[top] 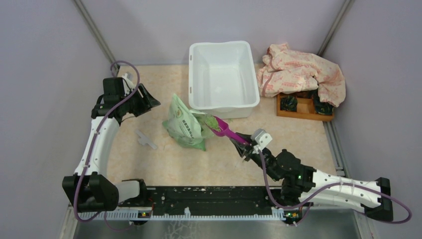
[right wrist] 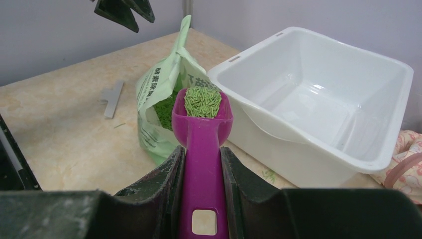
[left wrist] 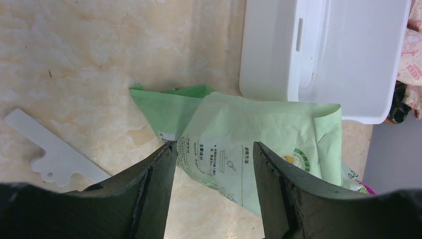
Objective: Fill the litter box with clean litter
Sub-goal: 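Scoop the cat litter from the cat litter bag.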
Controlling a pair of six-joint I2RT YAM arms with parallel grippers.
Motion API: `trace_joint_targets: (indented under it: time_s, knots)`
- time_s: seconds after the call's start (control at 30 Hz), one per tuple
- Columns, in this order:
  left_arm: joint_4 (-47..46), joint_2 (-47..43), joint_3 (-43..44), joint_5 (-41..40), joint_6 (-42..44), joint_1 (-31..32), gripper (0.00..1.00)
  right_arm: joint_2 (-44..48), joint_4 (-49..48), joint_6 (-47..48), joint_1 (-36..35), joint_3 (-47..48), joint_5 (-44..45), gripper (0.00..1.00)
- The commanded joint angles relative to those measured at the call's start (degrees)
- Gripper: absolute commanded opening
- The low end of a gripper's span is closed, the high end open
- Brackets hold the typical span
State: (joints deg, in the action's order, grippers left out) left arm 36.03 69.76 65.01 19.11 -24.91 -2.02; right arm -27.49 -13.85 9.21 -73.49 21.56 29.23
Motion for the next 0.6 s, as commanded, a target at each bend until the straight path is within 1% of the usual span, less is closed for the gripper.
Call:
trace_joint_targets:
  time_s: [0.0,0.27,0.57]
  knots:
    - [-0.5,-0.7,1.5,0.8,-0.5,-0.3,0.64,0.9,-2.8,-1.0,-1.1,2.5,-0.9,0.00]
    - [-0.7,-0.6,1.1,0.5,-0.3,-0.3,0.64,0.9,-3.0,-0.9,-1.8,3.7,-1.8,0.00]
    - [-1.1,-0.1,2.0,-0.3,0.2,-0.3,0.65,0.1,-3.1,-0.1,-1.8,8.0,-3.5,0.00]
